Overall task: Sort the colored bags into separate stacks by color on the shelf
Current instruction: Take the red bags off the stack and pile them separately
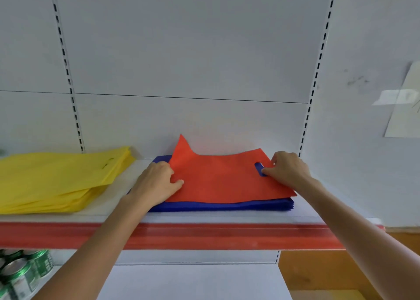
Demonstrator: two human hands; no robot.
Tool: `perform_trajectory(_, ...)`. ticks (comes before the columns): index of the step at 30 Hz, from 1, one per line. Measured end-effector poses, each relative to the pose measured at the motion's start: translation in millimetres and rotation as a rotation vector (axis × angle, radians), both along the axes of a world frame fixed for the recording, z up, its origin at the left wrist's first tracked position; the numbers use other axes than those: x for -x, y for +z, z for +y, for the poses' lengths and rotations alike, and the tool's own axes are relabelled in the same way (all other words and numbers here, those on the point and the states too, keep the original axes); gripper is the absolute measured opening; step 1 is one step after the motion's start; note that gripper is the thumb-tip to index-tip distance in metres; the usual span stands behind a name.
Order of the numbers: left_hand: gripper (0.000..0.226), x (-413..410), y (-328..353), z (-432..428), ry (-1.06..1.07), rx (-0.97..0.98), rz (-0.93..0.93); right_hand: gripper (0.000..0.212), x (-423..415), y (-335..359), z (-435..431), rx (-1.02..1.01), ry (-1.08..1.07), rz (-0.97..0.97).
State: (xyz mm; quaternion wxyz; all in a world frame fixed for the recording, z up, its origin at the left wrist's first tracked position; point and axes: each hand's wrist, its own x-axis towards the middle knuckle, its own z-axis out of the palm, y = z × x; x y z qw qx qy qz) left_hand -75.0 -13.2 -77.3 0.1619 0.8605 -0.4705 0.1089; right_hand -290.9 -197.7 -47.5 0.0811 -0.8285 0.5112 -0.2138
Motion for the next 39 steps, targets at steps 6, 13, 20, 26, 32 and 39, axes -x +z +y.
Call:
perform_trajectory(6,0.045,2,9,-2,0.050,0.006,0.111,0.043,-7,6,6,0.028,0.026,-0.022)
perform_trajectory(13,0.042,-7,25,15,0.073,0.068,0.045,0.038,-14,25,13,0.079,0.031,-0.085)
perform_trajectory(20,0.061,-51,55,82,-0.091,0.151,-0.046,0.035,-53,47,69,0.227,0.021,-0.096)
perform_trajectory(26,0.063,-128,65,190,-0.095,0.139,-0.044,0.034,-131,55,161,0.260,0.058,-0.147)
perform_trajectory(32,0.062,-225,68,287,-0.038,0.138,-0.005,0.036,-229,55,246,0.262,0.105,-0.148)
perform_trajectory(39,0.058,-312,51,358,0.034,0.205,0.115,0.039,-321,58,302,0.313,0.177,-0.106)
